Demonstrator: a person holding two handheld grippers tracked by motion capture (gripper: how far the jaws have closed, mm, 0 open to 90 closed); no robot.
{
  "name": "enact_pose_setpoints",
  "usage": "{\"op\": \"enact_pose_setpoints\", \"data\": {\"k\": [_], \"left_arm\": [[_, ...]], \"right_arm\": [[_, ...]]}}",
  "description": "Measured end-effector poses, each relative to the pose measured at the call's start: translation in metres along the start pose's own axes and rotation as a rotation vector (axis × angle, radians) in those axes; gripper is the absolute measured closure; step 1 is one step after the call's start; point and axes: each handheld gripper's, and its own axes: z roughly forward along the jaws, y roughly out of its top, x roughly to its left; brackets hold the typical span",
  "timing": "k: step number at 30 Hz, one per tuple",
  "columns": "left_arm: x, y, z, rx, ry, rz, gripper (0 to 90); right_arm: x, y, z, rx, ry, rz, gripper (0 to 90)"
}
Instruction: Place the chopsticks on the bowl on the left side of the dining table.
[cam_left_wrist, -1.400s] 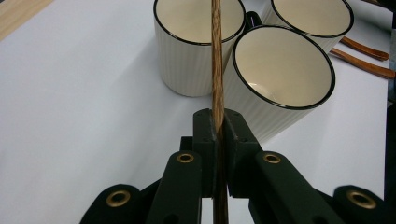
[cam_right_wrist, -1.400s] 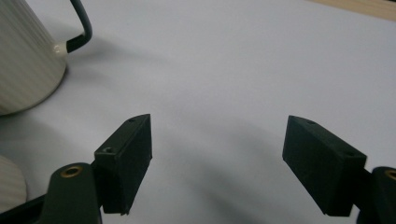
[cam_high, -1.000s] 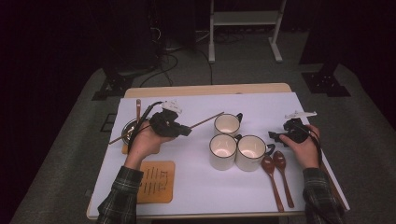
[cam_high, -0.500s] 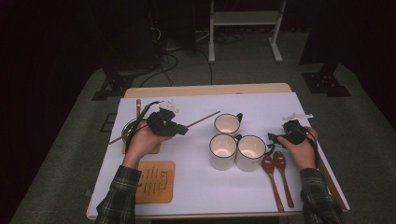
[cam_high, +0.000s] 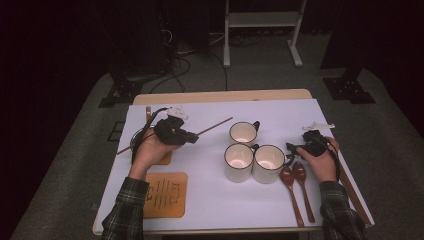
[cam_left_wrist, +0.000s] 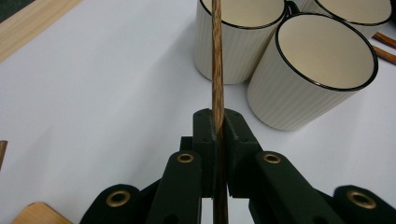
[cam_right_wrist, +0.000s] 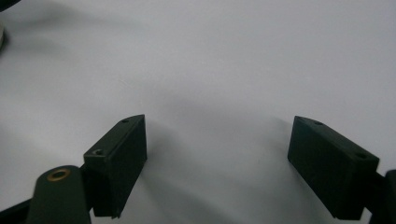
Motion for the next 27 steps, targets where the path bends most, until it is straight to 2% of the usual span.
{"op": "enact_pose_setpoints", "data": {"k": [13, 27], "left_arm": [[0.01, -0.008, -0.006, 0.002, 0.037, -0.019, 84.6], [0.025, -0.019, -0.012, -0.001, 0.05, -0.038, 84.6]], "right_arm": [[0.001, -0.001, 0.0, -0.003, -0.004, -0.002, 18.2], [0.001, -0.001, 0.0, -0.003, -0.004, -0.001, 18.2]]}}
